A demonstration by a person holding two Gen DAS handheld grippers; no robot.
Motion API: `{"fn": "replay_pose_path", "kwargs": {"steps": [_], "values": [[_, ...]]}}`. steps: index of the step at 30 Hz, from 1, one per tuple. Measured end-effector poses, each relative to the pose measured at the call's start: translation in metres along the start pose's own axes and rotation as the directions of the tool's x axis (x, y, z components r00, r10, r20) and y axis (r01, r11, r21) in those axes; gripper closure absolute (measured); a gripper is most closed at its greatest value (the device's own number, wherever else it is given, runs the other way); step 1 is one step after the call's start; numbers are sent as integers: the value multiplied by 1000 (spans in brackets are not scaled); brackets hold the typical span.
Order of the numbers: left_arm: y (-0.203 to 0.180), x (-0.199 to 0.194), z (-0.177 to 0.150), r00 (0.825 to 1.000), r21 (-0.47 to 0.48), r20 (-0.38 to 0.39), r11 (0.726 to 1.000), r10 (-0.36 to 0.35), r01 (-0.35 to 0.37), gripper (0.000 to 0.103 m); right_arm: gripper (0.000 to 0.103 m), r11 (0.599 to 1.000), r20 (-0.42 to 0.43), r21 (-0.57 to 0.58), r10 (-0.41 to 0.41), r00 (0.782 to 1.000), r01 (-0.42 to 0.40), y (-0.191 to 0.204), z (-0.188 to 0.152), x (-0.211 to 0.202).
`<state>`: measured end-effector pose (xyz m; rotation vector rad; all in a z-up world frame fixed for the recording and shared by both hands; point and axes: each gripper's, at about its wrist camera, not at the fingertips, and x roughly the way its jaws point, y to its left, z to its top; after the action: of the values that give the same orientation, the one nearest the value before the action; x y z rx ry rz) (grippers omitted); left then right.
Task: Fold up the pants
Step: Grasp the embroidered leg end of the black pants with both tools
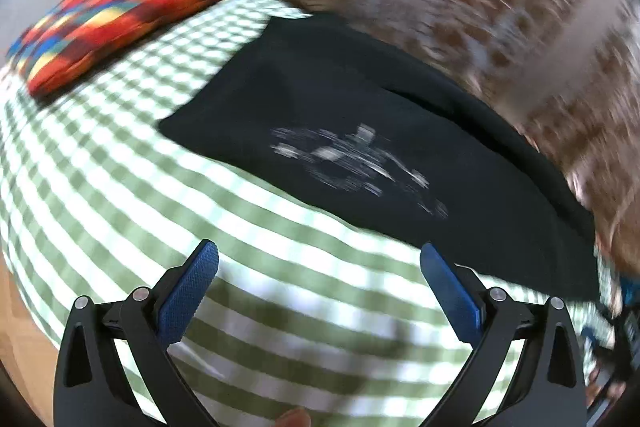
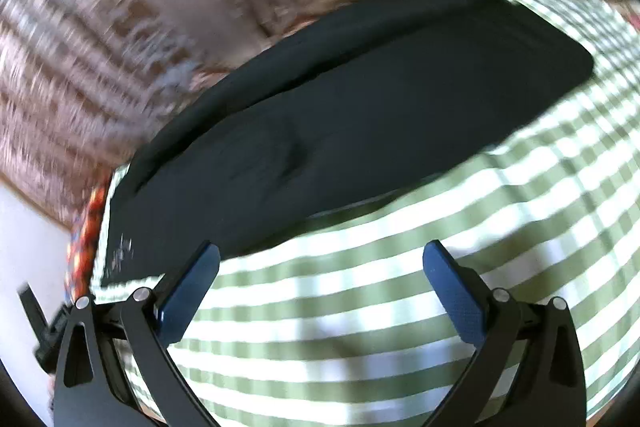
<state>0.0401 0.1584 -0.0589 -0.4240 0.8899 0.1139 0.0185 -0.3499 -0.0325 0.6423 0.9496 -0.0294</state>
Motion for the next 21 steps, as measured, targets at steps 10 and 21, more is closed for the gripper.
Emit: {"fn": "replay_pose_path", "kwargs": {"steps": [10,21], "values": [[44,36,44,999,-151,-31,988,22,-26,31,2,964,26,257,55,998,-60,-71,43,9],[50,65,65,999,-197,-12,980,-32,29,98,65,966,12,253,61,998,-62,-62,64,48]]}}
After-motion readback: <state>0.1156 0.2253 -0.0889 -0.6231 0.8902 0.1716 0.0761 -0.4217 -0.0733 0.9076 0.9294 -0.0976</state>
